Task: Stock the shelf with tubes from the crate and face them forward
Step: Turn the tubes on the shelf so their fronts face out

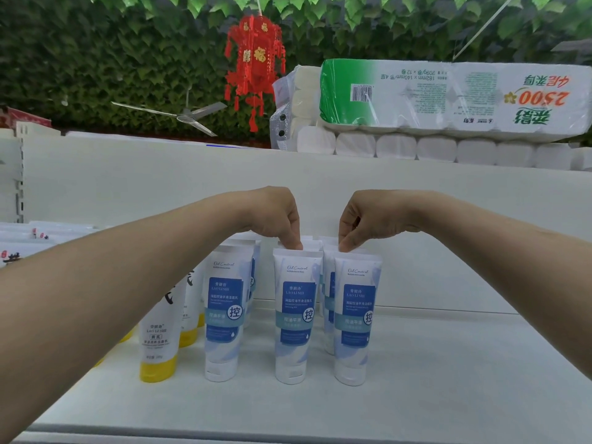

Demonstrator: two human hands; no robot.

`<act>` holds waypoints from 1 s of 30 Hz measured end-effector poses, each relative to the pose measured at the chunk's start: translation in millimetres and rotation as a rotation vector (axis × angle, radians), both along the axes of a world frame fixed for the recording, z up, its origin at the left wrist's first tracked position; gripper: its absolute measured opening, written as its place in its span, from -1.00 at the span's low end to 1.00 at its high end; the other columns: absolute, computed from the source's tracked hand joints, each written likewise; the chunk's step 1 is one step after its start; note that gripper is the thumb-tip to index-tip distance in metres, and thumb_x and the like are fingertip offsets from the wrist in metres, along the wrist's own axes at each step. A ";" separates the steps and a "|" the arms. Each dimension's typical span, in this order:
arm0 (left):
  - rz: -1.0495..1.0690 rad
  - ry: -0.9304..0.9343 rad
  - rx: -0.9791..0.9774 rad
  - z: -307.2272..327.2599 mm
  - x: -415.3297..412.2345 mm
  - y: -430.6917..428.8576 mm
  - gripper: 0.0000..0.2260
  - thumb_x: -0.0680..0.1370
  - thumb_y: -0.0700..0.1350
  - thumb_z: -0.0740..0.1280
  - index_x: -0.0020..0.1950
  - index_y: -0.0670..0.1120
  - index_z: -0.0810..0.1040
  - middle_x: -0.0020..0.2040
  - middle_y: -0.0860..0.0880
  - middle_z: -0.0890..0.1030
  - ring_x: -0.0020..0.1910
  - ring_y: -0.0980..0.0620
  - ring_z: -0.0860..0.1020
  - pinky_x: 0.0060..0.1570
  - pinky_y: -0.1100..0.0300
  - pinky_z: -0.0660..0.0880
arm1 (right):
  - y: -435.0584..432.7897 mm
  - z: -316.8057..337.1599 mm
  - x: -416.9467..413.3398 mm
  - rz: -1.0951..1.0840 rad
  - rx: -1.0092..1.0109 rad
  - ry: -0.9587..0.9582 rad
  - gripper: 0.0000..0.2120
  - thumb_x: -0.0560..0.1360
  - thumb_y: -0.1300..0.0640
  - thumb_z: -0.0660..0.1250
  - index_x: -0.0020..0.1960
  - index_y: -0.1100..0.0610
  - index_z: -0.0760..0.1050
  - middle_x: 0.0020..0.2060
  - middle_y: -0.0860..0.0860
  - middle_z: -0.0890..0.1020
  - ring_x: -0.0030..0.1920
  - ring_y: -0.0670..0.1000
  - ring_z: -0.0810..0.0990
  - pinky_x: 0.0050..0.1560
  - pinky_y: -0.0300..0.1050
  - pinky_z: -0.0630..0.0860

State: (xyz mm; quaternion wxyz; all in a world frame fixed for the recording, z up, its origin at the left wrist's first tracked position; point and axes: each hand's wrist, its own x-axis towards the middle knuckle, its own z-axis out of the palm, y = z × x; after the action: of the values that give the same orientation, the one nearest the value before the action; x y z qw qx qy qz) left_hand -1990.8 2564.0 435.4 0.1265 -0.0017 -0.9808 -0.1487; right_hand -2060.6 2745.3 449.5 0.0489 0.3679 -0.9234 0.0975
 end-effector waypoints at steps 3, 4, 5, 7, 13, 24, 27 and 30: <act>0.005 -0.001 0.006 0.3 -1.1 -1.4 -0.89 0.47 -0.14 0.48 -0.08 -0.17 0.70 -0.12 -0.03 0.69 -0.04 -0.03 0.61 0.18 -0.03 0.54 | 0.0 1.1 -1.1 0.000 0.006 0.004 -0.95 0.45 0.08 0.50 -0.18 0.02 0.68 -0.15 -0.10 0.70 -0.02 -0.06 0.60 0.08 -0.10 0.50; 0.005 -0.001 0.006 0.4 -1.3 -1.7 -0.89 0.47 -0.13 0.48 -0.08 -0.17 0.70 -0.11 -0.03 0.69 -0.04 -0.03 0.61 0.18 -0.04 0.53 | -0.3 1.3 -1.7 0.001 0.004 0.003 -0.95 0.44 0.08 0.50 -0.19 0.01 0.67 -0.15 -0.10 0.70 0.00 -0.05 0.60 0.10 -0.09 0.50; 0.003 -0.002 0.006 0.4 -1.5 -1.7 -0.89 0.47 -0.13 0.48 -0.09 -0.17 0.70 -0.11 -0.03 0.69 -0.03 -0.03 0.61 0.19 -0.04 0.53 | -0.6 1.2 -2.5 0.001 0.001 0.001 -0.95 0.44 0.08 0.51 -0.19 0.01 0.67 -0.14 -0.10 0.70 0.01 -0.05 0.60 0.10 -0.10 0.50; -0.006 0.000 0.003 -0.1 -1.9 -1.3 -0.90 0.47 -0.14 0.48 -0.10 -0.16 0.70 -0.11 -0.02 0.69 -0.02 -0.03 0.61 0.19 -0.03 0.53 | -1.0 0.9 -4.3 -0.002 -0.003 -0.007 -0.96 0.43 0.07 0.51 -0.19 0.01 0.67 -0.14 -0.10 0.70 0.03 -0.06 0.60 0.09 -0.11 0.50; -0.009 -0.032 0.030 0.7 -4.4 -5.6 -0.88 0.46 -0.10 0.49 -0.08 -0.14 0.70 -0.08 -0.01 0.69 0.02 -0.04 0.60 0.25 -0.05 0.49 | 1.9 5.6 -10.0 -0.006 -0.043 -0.018 -0.85 0.40 -0.01 0.53 -0.10 0.05 0.71 -0.11 -0.12 0.71 0.06 -0.07 0.60 0.23 -0.02 0.50; 0.051 0.015 0.140 13.5 -33.3 -26.6 -0.83 0.42 -0.07 0.53 -0.05 -0.10 0.71 0.00 -0.03 0.66 0.11 -0.06 0.54 0.29 -0.03 0.44 | -3.6 2.8 -43.4 -0.018 -0.170 0.036 -0.89 0.39 0.06 0.55 -0.09 0.00 0.72 -0.12 -0.12 0.71 0.03 -0.10 0.62 0.09 -0.17 0.55; 0.045 -0.025 0.107 9.1 -44.0 -29.3 -0.84 0.41 -0.08 0.54 -0.05 -0.08 0.72 -0.03 0.01 0.68 0.06 -0.02 0.56 0.23 0.04 0.47 | -8.5 -2.2 -51.5 -0.043 -0.150 0.023 -0.89 0.37 0.05 0.56 -0.11 -0.01 0.72 -0.13 -0.12 0.72 0.03 -0.07 0.63 0.13 -0.11 0.58; 0.032 -0.038 0.075 5.4 -52.7 -31.3 -0.86 0.39 -0.06 0.55 -0.10 -0.05 0.72 -0.09 0.05 0.68 0.02 0.01 0.57 0.16 0.09 0.48 | -13.4 -5.2 -56.7 -0.056 -0.123 0.017 -0.89 0.38 0.05 0.56 -0.10 0.00 0.72 -0.12 -0.10 0.72 0.02 -0.05 0.63 0.12 -0.09 0.58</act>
State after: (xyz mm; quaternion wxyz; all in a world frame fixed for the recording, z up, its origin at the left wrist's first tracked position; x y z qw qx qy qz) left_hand -2043.5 2532.7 440.8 0.1103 0.0216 -0.9766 -0.1834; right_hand -2117.2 2731.9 444.3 0.0819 0.3392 -0.9251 0.1498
